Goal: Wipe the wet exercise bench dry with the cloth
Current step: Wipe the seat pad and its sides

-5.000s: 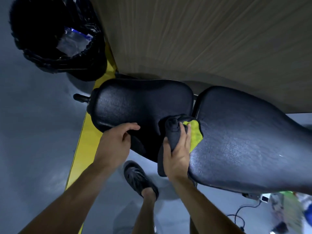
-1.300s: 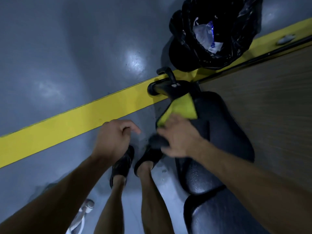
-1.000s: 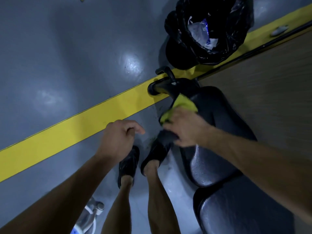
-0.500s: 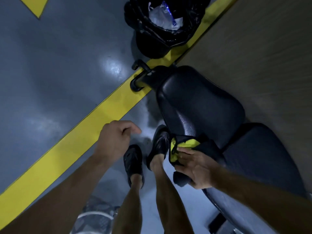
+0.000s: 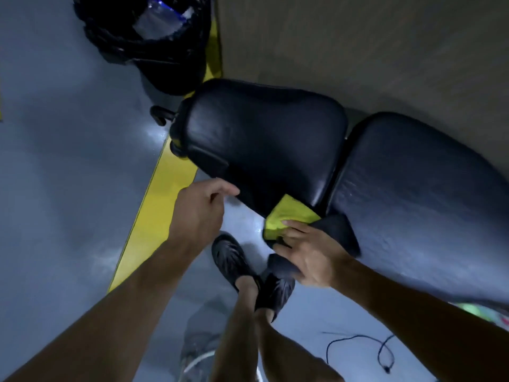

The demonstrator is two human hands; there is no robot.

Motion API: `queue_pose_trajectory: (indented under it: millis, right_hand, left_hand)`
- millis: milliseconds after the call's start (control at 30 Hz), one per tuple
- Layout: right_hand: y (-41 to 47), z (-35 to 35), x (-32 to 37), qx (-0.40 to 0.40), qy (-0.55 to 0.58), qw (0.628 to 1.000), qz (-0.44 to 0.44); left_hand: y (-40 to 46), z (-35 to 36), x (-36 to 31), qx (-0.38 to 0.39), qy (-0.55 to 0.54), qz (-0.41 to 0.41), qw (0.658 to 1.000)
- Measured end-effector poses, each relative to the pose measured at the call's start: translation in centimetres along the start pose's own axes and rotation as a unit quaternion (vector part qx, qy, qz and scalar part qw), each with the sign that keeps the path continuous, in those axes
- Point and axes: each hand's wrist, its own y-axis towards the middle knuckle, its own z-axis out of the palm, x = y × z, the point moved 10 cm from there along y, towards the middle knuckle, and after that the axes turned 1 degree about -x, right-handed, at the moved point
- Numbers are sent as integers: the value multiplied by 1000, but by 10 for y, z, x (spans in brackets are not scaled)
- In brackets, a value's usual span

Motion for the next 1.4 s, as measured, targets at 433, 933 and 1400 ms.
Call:
queue_pose_trajectory:
  millis: [433, 933, 1400]
  right_hand:
    - [-95, 62, 12, -237, 741, 377, 503]
    - [15, 72, 16, -434, 768, -238, 407]
    - [-38, -11, -48, -519, 732, -29, 440]
  left_hand:
    - [-1, 77, -83, 106, 115, 77, 985]
    - [56, 115, -74, 231, 394, 175, 873]
    - [55, 117, -66, 244, 387, 187, 869]
